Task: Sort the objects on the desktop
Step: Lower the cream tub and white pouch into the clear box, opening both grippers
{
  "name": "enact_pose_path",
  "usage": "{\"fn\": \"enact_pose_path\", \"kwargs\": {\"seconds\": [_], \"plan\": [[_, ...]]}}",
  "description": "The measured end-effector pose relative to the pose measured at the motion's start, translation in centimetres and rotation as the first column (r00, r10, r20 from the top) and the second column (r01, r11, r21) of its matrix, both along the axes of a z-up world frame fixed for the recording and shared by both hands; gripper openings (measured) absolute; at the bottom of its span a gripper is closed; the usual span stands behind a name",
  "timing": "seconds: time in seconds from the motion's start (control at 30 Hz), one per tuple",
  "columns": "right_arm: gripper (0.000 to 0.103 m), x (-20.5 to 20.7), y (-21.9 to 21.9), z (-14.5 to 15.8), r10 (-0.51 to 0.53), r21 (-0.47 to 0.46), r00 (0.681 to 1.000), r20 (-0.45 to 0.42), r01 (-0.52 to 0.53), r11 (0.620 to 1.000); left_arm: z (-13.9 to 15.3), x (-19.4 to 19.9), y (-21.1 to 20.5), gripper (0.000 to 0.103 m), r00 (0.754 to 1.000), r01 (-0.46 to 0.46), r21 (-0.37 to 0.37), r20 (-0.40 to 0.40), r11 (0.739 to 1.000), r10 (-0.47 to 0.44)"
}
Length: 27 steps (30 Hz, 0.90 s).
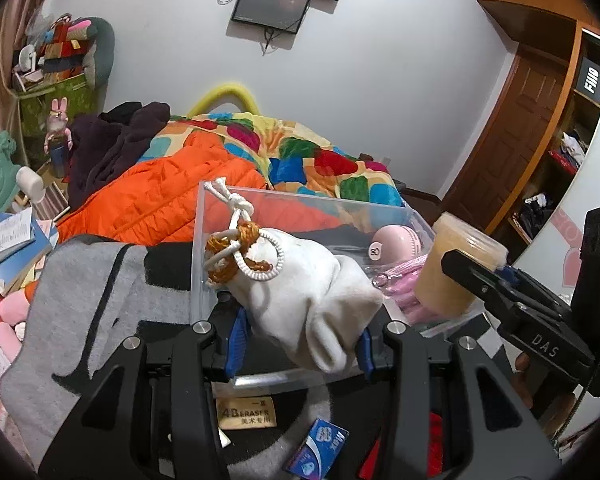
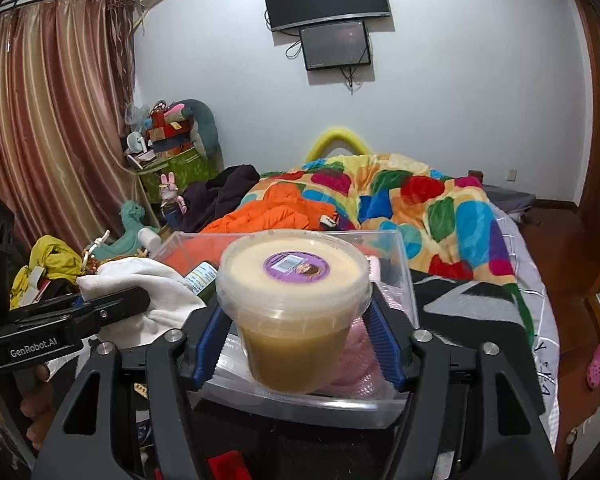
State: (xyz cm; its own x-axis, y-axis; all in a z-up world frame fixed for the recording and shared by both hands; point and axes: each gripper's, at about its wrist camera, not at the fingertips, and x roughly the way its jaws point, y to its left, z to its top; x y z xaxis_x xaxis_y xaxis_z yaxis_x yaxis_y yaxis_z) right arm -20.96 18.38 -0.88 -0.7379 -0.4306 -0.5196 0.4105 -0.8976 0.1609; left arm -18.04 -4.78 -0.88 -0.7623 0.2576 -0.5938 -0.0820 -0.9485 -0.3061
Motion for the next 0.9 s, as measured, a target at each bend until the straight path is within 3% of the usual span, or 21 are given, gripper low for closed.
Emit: {"fn": "enact_pose_path", "kwargs": {"seconds": [0.13, 0.27, 0.4, 0.57, 0.77, 0.9], "plan": [[0.057, -0.6, -0.4, -0.6, 0.007, 0.014, 1.000, 0.010, -0.007, 1.000, -0.9, -0.6, 0.3, 0.044, 1.000, -0.003, -0.014, 0.009, 1.000, 0.003], [0.057, -0.8, -1.2, -1.2, 0.008, 0.049, 1.000, 0.006, -0.008, 0.999, -1.2, -0.5, 1.6, 0.044, 1.000, -0.006, -0.101, -0.022, 0.995, 0.004], [0.057, -1.0, -1.7, -1.7, 0.013, 0.068, 1.000, 0.007, -0.013, 0.998, -1.7, -0.5, 2.5, 0.044, 0.999, 0.019, -0.139, -0.029, 0.990, -0.023], [0.057, -0.9, -2.5, -2.3, 0.031, 0.114, 1.000, 0.000, -0.031, 0.993, -1.8, -0.3, 2.8, 0.045, 0.999, 0.019, -0.158, -0.041, 0.987, -0.026], [0.057, -0.2, -3.1, -2.8, 0.045, 0.142, 0.999, 0.002, -0.045, 0.989, -1.7, 0.3, 3.3, 0.061, 0.998, 0.023, -0.173, -0.055, 0.985, -0.033], [0.057, 0.0, -3.0, -2.8, 0.045, 0.136, 0.999, 0.013, -0.047, 0.990, -1.8, 0.3, 3.4, 0.061, 0.998, 0.023, -0.174, -0.055, 0.984, -0.033]]}}
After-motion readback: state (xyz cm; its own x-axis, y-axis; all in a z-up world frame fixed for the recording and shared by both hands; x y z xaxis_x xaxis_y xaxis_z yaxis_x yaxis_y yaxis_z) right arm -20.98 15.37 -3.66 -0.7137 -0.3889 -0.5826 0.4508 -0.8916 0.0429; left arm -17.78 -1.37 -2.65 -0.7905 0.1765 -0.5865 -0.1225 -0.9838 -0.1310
